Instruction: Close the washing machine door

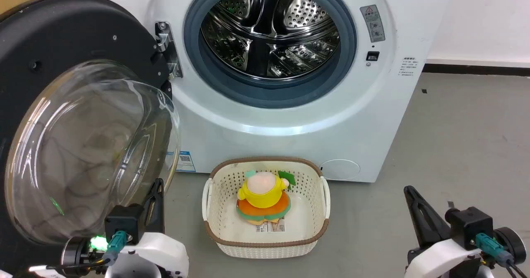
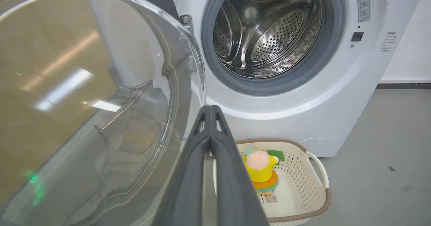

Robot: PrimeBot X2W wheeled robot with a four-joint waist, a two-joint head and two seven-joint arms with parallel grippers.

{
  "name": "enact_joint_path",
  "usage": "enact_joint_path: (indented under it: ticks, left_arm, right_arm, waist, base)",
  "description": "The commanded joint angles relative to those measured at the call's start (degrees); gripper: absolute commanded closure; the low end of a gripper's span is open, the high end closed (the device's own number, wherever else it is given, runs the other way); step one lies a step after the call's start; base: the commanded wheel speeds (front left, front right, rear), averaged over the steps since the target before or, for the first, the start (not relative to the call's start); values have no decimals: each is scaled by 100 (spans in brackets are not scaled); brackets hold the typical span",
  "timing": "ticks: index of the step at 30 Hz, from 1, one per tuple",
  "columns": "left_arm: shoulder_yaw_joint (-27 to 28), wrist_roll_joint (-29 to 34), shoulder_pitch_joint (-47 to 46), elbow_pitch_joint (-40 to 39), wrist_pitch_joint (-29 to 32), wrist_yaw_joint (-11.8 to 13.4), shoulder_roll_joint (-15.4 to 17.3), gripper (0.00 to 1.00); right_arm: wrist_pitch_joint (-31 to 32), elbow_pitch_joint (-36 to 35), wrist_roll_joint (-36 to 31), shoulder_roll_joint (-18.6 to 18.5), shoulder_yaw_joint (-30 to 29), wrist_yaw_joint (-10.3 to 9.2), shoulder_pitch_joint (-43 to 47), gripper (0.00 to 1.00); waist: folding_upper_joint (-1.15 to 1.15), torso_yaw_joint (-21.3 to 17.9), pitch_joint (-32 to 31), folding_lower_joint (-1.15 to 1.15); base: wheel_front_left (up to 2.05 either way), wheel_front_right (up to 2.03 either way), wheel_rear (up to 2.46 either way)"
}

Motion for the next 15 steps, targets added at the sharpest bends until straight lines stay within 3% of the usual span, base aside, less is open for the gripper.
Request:
enact_joint_path:
  ticks: [1,10,11,15]
  left_arm:
    - [5,17,80,-24,1,-25,-2,100]
    - [5,17,80,-24,1,-25,-2,100]
    - [0,-1,0,1,-2,2,0,0]
    - [-4,-2,0,7,-7,10,0,0]
  right_arm:
    - [3,-23,-44,29,2,5,-80,100]
    - [3,-23,-44,29,2,5,-80,100]
    - [-1,0,3,0,2,0,2,0]
    - [-6,4,8,0,1,0,4,0]
  waist:
    - [0,0,0,0]
    - [0,0,0,0]
    - [0,0,0,0]
    - [0,0,0,0]
  base:
    - [0,0,0]
    - [0,0,0]
    - [0,0,0]
    - [0,0,0]
